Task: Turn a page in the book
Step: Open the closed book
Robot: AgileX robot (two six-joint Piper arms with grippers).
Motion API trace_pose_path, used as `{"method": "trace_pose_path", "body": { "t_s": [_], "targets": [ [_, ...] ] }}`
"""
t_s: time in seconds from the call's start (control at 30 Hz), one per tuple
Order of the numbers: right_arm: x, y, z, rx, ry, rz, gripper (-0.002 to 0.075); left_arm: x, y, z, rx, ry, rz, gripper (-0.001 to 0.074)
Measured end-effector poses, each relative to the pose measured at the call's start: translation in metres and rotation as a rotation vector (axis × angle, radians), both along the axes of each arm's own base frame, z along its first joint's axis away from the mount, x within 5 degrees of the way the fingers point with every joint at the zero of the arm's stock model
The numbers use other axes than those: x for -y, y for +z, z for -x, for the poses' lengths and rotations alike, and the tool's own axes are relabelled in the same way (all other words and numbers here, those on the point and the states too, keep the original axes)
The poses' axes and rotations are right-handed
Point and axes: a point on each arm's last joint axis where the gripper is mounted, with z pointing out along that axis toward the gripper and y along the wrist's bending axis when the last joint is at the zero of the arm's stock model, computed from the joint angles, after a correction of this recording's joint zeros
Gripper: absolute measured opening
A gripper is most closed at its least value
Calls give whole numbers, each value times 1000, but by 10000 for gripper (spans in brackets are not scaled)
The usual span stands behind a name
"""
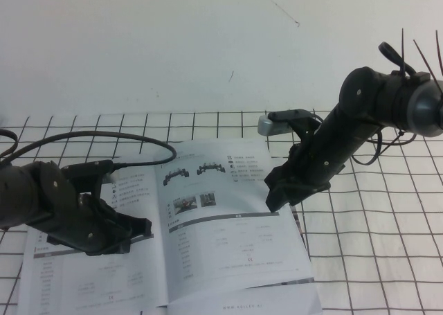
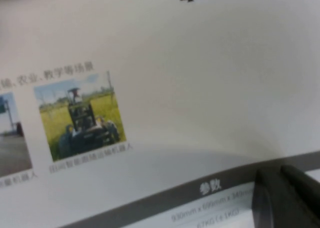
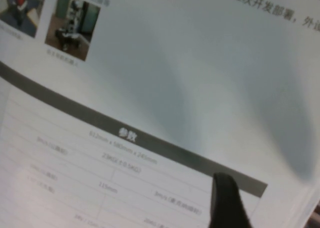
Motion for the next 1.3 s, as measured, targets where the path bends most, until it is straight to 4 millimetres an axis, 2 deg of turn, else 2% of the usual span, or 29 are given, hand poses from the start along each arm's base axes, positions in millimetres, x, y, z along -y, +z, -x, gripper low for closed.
{"method": "trace_pose_path", "body": {
  "t_s": [0.1, 0.43, 0.63, 0.77, 0.97, 1.13, 1.3],
  "targets": [
    [1, 0, 0, 0, -2, 6, 386, 1, -7, -1, -23, 4, 0, -2],
    [1, 0, 0, -16, -38, 11, 386, 2, -8, -3, -30, 18, 12, -2],
    [0, -13, -1, -56, -47, 10, 386, 2, -8, -3, -29, 20, 13, -2],
    [0, -14, -1, -67, -55, -2, 386, 2, -9, -3, -32, 24, 17, -2],
    [-2, -13, -2, -83, -43, -80, 386, 2, -8, -3, -31, 25, 18, -2],
    [-17, -10, 0, -108, -57, -211, 386, 2, -9, -3, -31, 29, 20, -2],
    [-21, -8, 0, -110, -60, -263, 386, 2, -8, -4, -28, 31, 21, -2]
  ]
}}
